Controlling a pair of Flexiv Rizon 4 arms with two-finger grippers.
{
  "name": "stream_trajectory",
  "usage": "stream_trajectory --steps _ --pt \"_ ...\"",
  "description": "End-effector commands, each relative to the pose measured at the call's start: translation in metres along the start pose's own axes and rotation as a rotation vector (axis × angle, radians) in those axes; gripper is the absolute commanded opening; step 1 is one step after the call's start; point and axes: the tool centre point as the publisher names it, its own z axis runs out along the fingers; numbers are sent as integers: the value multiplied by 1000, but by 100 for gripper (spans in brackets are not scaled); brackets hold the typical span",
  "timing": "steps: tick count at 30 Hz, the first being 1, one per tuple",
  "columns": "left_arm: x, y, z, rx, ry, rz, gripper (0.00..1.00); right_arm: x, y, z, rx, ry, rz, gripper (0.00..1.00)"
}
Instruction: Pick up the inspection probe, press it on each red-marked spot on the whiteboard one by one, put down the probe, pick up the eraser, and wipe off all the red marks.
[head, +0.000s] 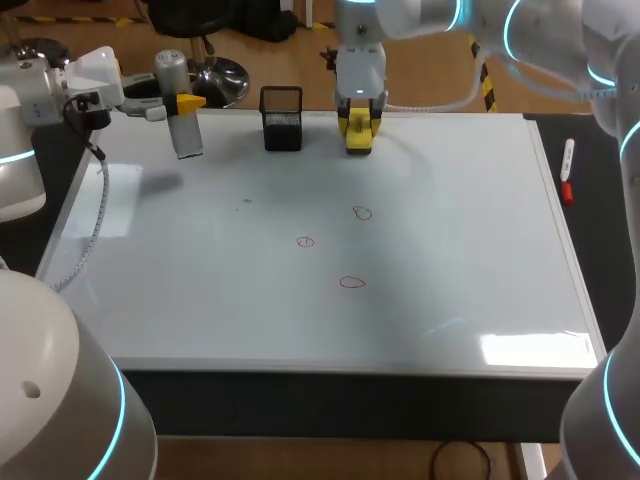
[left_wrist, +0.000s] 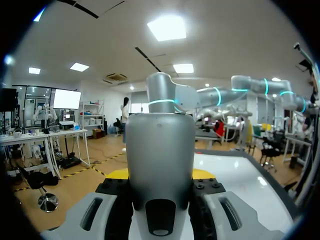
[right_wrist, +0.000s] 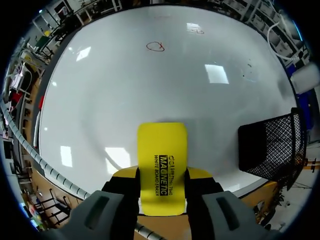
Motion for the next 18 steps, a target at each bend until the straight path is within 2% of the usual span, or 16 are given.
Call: stream_trajectory --steps 1,8,18 --pt "1 -1 0 1 -4 2 0 8 23 -31 42 2 25 0" --pt "1 -1 0 1 -4 2 0 20 42 -57 61 4 60 0" --pt "1 -1 0 1 -4 2 0 51 59 -81 85 -5 172 0"
